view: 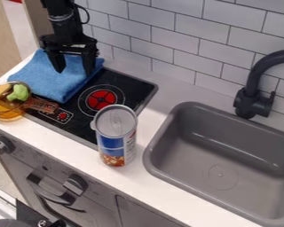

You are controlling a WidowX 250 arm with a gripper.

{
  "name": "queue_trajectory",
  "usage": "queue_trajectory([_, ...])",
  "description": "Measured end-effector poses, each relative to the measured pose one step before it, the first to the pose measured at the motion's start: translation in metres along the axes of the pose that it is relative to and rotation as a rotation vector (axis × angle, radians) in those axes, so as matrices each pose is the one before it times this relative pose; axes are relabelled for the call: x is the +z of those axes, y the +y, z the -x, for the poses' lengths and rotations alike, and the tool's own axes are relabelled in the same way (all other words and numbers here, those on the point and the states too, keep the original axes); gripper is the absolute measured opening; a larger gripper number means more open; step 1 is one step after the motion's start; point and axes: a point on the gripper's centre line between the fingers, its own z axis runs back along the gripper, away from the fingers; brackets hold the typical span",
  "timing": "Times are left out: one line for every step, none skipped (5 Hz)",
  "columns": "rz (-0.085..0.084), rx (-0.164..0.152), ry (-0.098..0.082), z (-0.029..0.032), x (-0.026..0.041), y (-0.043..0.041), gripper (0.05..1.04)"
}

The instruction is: Moved the blue clot to the right burner

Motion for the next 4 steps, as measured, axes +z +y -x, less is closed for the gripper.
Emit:
queue_trajectory([0.0091, 0.0009, 0.0435, 0.00767, -0.01546, -0.00072, 0.997])
queue_trajectory([-0.0258, -0.0386, -0.0349, -0.00290, -0.00464, 0.00977, 0.997])
queue_trajectory([-0.0096, -0.0129, -0.0164, -0.00644, -0.00172, 0.01253, 0.997])
queue_trajectory([-0.0452, 0.0038, -0.0276, -0.01260, -0.00852, 0.01712, 0.954])
